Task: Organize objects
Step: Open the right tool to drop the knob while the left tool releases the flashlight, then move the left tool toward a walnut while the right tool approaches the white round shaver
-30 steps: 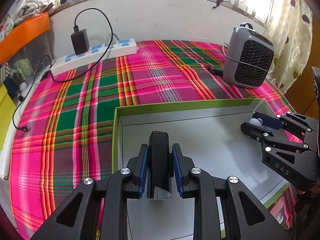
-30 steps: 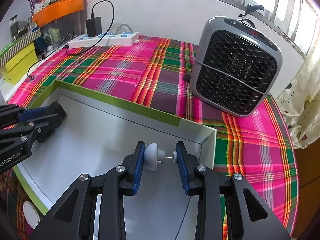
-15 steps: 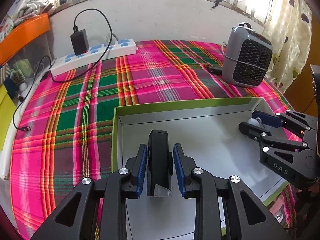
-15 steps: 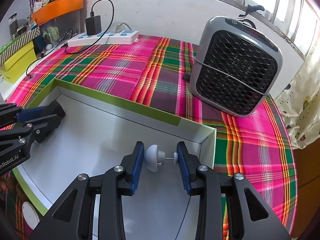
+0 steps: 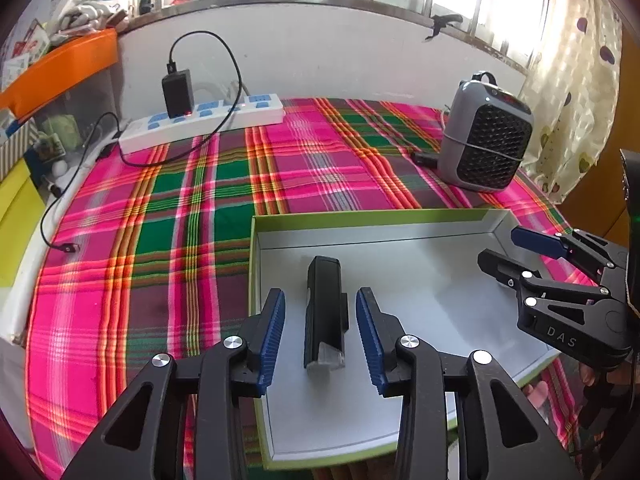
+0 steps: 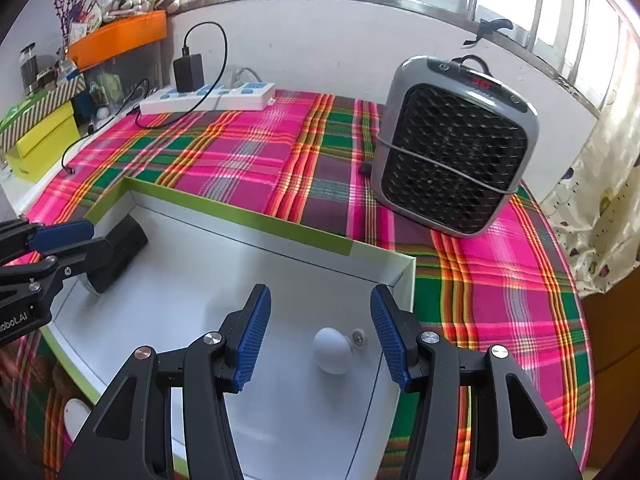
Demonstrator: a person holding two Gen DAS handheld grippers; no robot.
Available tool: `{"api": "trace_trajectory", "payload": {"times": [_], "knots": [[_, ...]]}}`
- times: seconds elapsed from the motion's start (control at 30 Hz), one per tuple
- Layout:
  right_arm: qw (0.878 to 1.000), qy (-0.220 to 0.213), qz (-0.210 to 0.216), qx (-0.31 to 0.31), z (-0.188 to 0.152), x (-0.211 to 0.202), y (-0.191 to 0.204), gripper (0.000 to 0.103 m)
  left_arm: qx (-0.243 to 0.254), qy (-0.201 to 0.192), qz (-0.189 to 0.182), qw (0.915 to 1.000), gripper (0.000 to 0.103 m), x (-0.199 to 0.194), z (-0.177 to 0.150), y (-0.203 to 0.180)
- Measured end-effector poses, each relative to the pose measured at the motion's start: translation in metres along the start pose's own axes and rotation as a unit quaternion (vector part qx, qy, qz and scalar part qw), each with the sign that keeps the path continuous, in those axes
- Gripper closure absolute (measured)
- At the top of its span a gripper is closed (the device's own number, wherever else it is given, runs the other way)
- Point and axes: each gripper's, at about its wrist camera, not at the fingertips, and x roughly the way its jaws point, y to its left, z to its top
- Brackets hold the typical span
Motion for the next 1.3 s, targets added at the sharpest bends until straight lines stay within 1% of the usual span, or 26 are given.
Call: {"api": "trace_trajectory", "payload": {"times": [0.47, 0.9, 1.13, 1.3], "knots": [[1.000, -0.022, 0.001, 0.019, -0.015, -0.034, 0.002, 0.050, -0.012, -0.021, 0.001, 0.9997, 0.067, -0.035, -0.018, 0.003], [0.999, -0.039, 0.008, 0.034, -0.042, -0.067, 0.004, 0.050, -0.034, -0.039, -0.006, 0.9986, 0.067, -0.066, -0.047, 0.009], [0.998, -0.044, 0.013, 0.038, -0.064, -0.083, 0.006, 0.050, -0.044, -0.032, -0.012, 0.9984, 0.066, -0.074, -0.070, 0.015], [0.998, -0.035, 0.023, 0.047, -0.083, -0.087, 0.008, 0.050, -0.056, -0.024, -0.021, 0.9979, 0.066, -0.074, -0.084, 0.018]]}}
